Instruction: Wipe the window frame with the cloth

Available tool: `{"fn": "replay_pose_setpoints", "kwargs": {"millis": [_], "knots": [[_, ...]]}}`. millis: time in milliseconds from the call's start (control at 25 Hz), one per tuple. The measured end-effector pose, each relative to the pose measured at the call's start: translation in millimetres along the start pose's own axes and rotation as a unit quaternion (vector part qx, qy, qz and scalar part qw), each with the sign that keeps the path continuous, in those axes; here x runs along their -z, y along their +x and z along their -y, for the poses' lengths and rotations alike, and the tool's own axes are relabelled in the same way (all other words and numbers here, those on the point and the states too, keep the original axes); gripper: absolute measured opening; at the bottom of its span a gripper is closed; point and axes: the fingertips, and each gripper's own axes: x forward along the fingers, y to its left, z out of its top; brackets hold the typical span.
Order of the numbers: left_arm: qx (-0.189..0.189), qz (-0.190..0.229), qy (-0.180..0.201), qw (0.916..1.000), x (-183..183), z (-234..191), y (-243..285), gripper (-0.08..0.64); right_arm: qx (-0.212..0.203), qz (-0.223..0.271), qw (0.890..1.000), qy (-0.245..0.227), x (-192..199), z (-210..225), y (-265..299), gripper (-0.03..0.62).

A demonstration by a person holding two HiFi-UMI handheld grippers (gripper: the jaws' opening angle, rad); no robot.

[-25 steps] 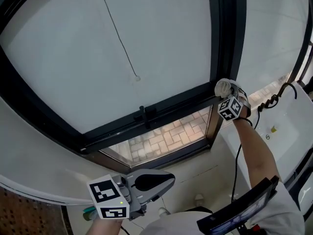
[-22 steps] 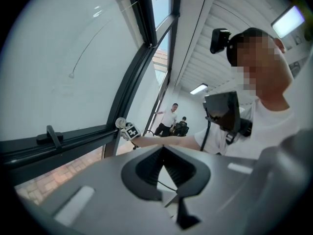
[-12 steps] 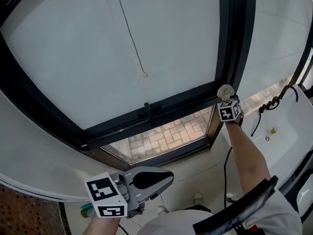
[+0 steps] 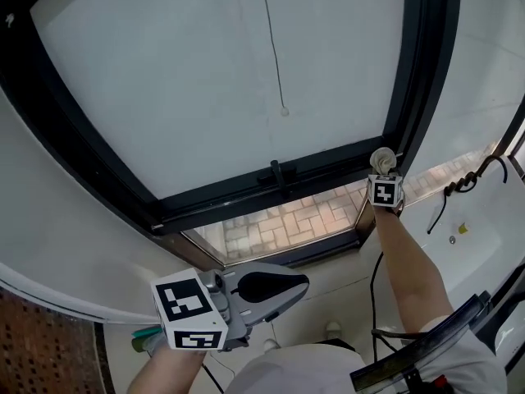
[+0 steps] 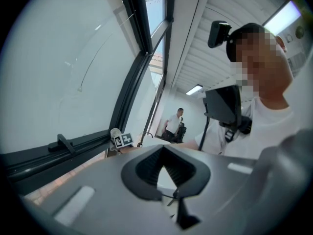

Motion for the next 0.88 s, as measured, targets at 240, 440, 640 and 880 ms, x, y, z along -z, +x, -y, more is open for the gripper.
{"fn": "replay_pose_setpoints", "kwargs": {"millis": [240, 440, 640, 880], "knots": [[0.008, 0.001, 0.009, 0.9999, 4, 8, -29, 0.021, -0.028, 0.001, 0.999, 0.039, -2, -72, -15, 0.078], [0.024, -0.010, 0.017, 0.9995, 10, 17, -51, 0.021, -0.052, -0.002, 0.997, 0.053, -3, -135, -35, 0.078], [0.038, -0.008, 0.025, 0.9989, 21, 32, -74, 0.021, -0.067, -0.011, 0.995, 0.068, 9, -193, -47, 0.078], [0.031, -0.014, 0.024, 0.9991, 35, 43, -107, 0.021, -0.103, -0.019, 0.990, 0.093, 13, -277, -70, 0.078]]}}
